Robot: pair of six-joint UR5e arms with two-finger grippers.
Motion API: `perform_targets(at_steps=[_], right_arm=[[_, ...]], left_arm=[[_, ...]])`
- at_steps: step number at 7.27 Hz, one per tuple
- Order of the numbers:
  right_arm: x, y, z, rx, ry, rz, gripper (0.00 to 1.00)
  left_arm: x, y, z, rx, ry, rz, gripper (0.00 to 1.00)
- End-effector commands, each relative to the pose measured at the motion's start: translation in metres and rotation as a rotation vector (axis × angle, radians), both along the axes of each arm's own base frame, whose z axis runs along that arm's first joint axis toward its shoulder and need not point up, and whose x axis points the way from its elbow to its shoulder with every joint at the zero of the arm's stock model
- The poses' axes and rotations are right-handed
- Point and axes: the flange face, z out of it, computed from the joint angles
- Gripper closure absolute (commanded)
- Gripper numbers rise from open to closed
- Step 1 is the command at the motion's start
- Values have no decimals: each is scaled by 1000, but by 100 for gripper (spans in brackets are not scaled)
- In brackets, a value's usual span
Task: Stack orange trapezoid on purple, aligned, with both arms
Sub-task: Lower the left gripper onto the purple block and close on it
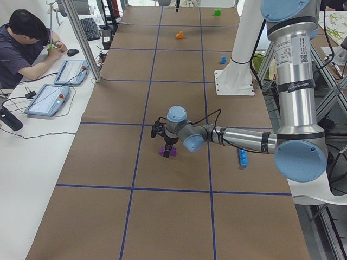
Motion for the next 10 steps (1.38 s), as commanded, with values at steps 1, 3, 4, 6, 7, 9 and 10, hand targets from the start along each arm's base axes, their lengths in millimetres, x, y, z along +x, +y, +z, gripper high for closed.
perform_targets(at_steps=[1, 3, 4, 6, 7, 9, 10], right_arm=[[-1, 0, 0, 0, 0, -1, 0], [-1, 0, 0, 0, 0, -2, 0], [-1, 0, 0, -1, 0, 0, 0], [-1, 0, 1, -2, 0, -1, 0], [-1, 0, -1, 0, -1, -2, 0], [-1, 0, -1, 1, -2, -4, 0], [-2, 0, -1, 0, -2, -4, 0]], left_arm=[[16, -7, 6, 2, -11, 14, 21], [20, -4, 7, 0, -13, 27, 41], [19, -3, 9, -1, -15, 26, 43], [19, -2, 10, -3, -17, 28, 43], [18, -1, 11, -5, -18, 26, 51], [18, -1, 7, -6, -11, 21, 100], [18, -1, 3, -2, -6, 20, 100]])
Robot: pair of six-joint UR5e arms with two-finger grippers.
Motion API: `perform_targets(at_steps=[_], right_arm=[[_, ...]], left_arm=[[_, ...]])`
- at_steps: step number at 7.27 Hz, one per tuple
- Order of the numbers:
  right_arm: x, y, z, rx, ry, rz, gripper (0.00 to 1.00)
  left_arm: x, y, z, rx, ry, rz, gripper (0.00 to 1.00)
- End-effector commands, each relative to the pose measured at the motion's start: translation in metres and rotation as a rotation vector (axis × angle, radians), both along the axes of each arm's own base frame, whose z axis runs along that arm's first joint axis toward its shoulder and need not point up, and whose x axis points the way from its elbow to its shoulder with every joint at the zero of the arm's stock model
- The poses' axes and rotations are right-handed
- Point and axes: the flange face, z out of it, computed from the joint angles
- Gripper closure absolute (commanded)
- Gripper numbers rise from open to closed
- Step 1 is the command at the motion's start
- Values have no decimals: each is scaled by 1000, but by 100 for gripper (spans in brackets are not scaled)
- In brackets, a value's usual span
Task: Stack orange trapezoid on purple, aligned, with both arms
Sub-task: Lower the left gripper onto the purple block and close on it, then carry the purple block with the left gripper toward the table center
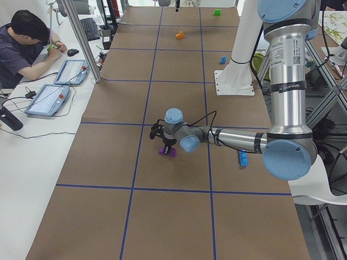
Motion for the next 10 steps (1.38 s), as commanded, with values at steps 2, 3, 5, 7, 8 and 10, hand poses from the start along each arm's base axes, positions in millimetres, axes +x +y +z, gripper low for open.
perform_targets(at_steps=[2, 3, 5, 7, 8, 10], right_arm=[[0, 0, 0, 1, 0, -2, 0], [0, 0, 0, 0, 0, -1, 0], [-2, 0, 0, -1, -2, -4, 0], [-2, 0, 1, -2, -1, -4, 0], [-2, 0, 1, -2, 0, -4, 0], [-2, 0, 1, -2, -1, -4, 0]], left_arm=[[3, -2, -65, -13, 20, -9, 100], [11, -10, -121, -35, 3, -10, 100], [72, -21, -209, -110, 62, -60, 100], [183, 10, -307, -171, 62, -58, 100], [237, 21, -358, -177, 43, -59, 100], [320, 20, -407, -176, 33, -68, 100]])
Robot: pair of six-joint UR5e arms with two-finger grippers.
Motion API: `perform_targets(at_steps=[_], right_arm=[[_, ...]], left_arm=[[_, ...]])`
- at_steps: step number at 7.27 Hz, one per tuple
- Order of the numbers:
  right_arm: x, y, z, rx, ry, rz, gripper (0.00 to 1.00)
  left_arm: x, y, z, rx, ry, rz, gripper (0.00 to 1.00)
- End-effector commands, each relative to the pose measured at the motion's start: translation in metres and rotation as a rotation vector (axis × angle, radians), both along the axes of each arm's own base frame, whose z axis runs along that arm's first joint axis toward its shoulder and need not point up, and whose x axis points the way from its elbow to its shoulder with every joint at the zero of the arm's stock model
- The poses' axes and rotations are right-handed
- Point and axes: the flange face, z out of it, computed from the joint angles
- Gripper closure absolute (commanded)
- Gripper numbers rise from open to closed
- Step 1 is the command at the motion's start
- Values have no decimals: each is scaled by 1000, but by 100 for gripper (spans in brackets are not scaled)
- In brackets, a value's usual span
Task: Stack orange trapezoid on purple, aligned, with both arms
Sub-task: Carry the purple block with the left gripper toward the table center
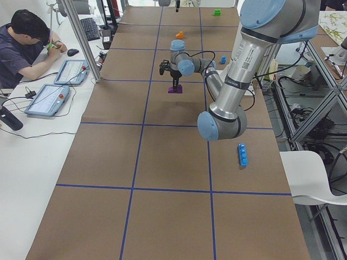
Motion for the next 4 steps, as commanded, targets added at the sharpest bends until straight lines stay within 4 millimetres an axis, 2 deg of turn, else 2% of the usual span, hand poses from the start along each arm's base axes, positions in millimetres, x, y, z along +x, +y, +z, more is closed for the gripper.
perform_targets(at_steps=[1, 2, 4], right_arm=[[0, 0, 0, 0, 0, 0, 0], [0, 0, 0, -1, 0, 0, 0], [0, 0, 0, -1, 0, 0, 0]], left_arm=[[74, -4, -49, 8, -23, -3, 100], [92, -10, -57, 9, -20, 0, 100], [117, -16, -58, 8, -4, -1, 100]])
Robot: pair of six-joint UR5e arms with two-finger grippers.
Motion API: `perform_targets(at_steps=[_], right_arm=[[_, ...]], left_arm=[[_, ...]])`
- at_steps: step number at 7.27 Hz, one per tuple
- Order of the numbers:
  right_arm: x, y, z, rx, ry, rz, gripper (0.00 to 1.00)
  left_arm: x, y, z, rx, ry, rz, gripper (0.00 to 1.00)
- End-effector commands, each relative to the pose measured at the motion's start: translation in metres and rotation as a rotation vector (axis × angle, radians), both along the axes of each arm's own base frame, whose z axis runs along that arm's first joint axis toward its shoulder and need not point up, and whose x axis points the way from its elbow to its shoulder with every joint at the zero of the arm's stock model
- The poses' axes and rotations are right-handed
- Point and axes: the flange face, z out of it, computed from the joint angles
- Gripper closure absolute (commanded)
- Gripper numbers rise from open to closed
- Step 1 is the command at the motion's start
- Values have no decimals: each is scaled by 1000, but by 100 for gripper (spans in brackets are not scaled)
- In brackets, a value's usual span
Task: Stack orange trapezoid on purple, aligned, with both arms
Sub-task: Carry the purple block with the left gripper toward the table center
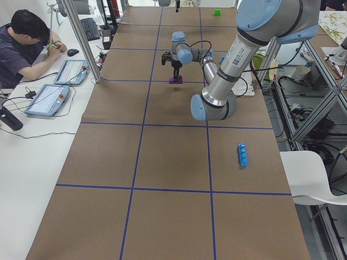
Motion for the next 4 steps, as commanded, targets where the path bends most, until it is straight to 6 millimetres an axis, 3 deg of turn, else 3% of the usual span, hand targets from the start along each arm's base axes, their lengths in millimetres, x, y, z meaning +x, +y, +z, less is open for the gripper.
perform_targets(at_steps=[1, 4], right_arm=[[0, -1, -1, 0, 0, 1, 0], [0, -1, -1, 1, 0, 0, 0]], left_arm=[[20, -7, -5, -26, 6, -23, 100], [25, -4, 0, -32, -4, -19, 100]])
